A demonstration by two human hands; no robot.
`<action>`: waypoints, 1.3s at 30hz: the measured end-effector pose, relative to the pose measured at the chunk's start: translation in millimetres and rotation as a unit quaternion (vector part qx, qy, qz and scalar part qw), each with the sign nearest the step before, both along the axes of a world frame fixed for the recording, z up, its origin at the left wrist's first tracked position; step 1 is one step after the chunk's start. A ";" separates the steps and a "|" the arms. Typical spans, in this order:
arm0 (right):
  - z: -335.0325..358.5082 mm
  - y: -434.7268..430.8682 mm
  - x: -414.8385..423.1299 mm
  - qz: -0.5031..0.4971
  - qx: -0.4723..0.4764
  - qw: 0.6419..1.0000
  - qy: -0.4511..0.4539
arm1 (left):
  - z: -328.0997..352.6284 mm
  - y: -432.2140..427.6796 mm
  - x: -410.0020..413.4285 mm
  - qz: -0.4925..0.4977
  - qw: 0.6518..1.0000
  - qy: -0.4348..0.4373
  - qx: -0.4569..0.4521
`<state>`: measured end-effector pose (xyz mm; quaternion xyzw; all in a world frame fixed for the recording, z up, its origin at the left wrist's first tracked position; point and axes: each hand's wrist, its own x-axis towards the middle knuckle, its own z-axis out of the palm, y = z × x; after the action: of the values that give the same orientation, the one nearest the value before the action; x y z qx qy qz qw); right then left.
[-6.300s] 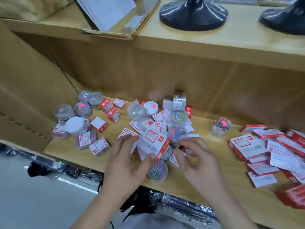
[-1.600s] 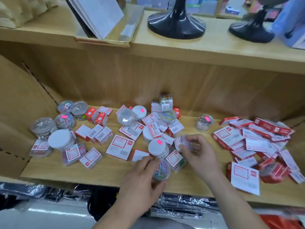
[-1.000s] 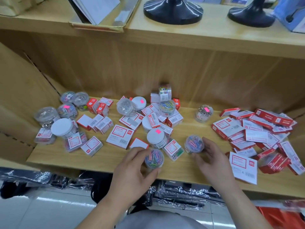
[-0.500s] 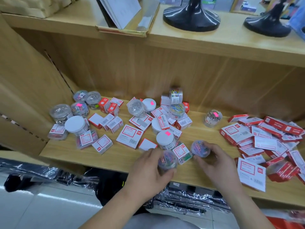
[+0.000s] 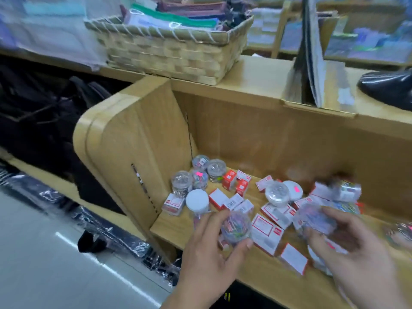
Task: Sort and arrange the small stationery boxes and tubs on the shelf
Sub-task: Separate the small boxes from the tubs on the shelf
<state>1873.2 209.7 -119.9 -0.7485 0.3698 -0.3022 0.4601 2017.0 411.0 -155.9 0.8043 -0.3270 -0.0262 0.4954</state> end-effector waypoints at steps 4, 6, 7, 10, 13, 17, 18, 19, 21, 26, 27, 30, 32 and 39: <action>-1.5 36.0 65.7 0.089 0.014 0.996 0.018 | -1.7 32.8 42.5 0.055 0.998 -0.040 0.006; -0.4 42.3 88.9 0.108 0.002 0.994 0.021 | -2.9 44.8 59.2 0.089 0.993 -0.079 0.024; 1.4 42.8 102.6 0.121 -0.002 0.992 0.023 | -3.9 50.0 67.4 0.098 0.990 -0.093 0.033; 9.8 38.7 151.4 0.161 -0.024 0.986 0.042 | -4.3 56.1 82.2 0.098 0.988 -0.110 0.049; 14.1 28.6 207.0 0.169 -0.092 0.979 0.061 | 1.8 48.9 94.8 0.090 0.986 -0.124 0.063; -3.9 7.2 249.7 0.190 -0.139 0.965 0.113 | 17.3 28.1 118.9 0.083 0.981 -0.148 0.092; -10.0 3.9 253.9 0.190 -0.136 0.964 0.130 | 20.9 20.9 125.0 0.077 0.981 -0.151 0.100; -15.0 1.7 256.1 0.184 -0.128 0.964 0.141 | 23.7 12.9 131.6 0.070 0.980 -0.152 0.111; -20.6 -2.5 256.1 0.165 -0.117 0.968 0.149 | 24.9 -3.8 143.9 0.057 0.976 -0.145 0.152; -12.4 -7.7 220.7 0.150 -0.168 0.971 0.080 | 17.8 -32.2 163.6 0.064 0.962 -0.147 0.222; -8.6 -7.3 211.0 0.143 -0.166 0.974 0.061 | 17.2 -35.2 167.4 0.068 0.960 -0.148 0.226; 2.7 -2.5 184.7 0.156 -0.162 0.974 0.041 | 11.5 -33.6 173.1 0.073 0.956 -0.173 0.226; 13.3 3.2 164.9 0.174 -0.138 0.975 0.033 | 10.9 -26.7 169.2 0.066 0.958 -0.194 0.200; 2.7 -5.5 68.7 0.108 -0.121 0.985 0.061 | 14.2 -25.8 81.3 -0.014 0.982 -0.184 0.029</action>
<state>1941.9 204.2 -117.1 -0.8511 0.2751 -0.2470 0.3727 2098.3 385.2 -141.7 0.8050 -0.4228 0.1062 0.4024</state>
